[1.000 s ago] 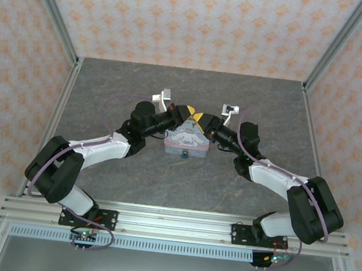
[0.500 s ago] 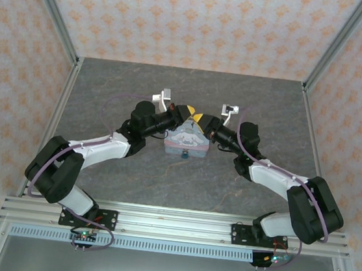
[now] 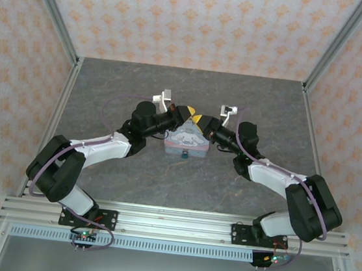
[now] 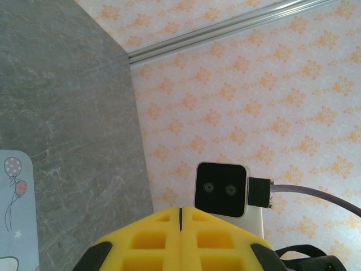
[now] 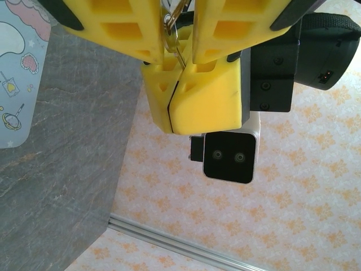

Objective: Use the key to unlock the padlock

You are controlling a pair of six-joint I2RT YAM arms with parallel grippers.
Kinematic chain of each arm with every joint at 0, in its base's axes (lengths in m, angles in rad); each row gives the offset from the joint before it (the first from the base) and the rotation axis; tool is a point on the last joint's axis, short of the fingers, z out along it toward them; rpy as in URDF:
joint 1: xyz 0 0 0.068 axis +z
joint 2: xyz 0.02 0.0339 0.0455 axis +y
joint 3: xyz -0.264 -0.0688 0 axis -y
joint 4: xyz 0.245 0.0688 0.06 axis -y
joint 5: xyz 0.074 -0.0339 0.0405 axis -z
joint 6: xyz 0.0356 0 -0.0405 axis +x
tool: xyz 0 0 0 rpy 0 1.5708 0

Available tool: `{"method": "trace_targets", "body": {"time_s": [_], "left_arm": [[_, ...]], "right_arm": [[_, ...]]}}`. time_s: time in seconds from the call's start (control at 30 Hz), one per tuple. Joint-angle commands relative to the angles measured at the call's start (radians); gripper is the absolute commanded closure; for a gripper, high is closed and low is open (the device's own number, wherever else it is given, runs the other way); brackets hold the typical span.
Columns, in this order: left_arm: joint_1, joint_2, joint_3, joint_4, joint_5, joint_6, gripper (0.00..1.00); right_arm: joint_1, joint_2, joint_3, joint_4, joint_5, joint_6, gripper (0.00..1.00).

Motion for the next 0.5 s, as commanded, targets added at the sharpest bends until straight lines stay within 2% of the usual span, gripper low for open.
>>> {"method": "trace_targets", "body": {"time_s": [0.0,0.17,0.47], "left_arm": [[0.000,0.001,0.034,-0.004,0.011,0.001,1.00],[0.000,-0.003,0.036,-0.013,0.014,0.004,1.00],[-0.001,-0.005,0.033,-0.012,0.016,0.004,1.00]], "right_arm": [[0.001,0.006,-0.001,0.017,-0.013,-0.033,0.81],[-0.004,-0.004,-0.008,-0.021,-0.005,-0.061,0.73],[-0.007,-0.003,0.010,-0.058,0.011,-0.081,0.73]]}}
